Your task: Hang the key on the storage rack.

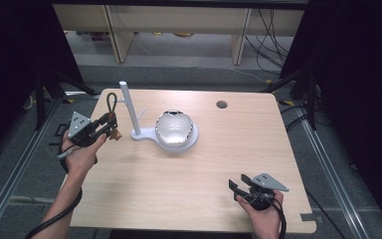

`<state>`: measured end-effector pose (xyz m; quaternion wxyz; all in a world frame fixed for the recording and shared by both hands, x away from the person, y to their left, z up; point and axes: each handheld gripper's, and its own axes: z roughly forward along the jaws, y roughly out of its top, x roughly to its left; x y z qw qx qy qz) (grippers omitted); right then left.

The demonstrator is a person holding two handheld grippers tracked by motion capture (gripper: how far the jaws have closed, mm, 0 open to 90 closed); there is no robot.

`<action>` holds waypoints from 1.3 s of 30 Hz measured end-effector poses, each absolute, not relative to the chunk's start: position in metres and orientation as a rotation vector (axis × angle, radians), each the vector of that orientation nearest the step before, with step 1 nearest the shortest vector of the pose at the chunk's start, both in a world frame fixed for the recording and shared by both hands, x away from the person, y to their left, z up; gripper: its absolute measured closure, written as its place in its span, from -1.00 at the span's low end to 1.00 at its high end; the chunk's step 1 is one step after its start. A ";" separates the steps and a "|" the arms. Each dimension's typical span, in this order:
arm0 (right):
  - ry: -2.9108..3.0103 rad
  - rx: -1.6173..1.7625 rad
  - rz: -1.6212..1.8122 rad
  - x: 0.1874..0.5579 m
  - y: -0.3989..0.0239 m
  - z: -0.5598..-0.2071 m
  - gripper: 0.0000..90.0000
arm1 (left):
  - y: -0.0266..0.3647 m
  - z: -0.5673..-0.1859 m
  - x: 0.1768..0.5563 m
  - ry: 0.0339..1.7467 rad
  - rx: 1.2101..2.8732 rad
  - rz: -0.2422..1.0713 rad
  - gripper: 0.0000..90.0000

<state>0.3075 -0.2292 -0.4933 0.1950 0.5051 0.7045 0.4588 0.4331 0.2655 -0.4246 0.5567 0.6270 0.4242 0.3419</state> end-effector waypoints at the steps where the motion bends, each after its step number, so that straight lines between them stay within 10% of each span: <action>1: 1.972 1.408 1.283 0.308 -0.230 -0.493 0.02 | 0.266 -0.425 0.434 1.002 1.480 0.810 0.52; 39: 2.001 1.379 1.246 0.309 -0.232 -0.493 0.02 | 0.258 -0.439 0.451 1.057 1.513 0.768 0.52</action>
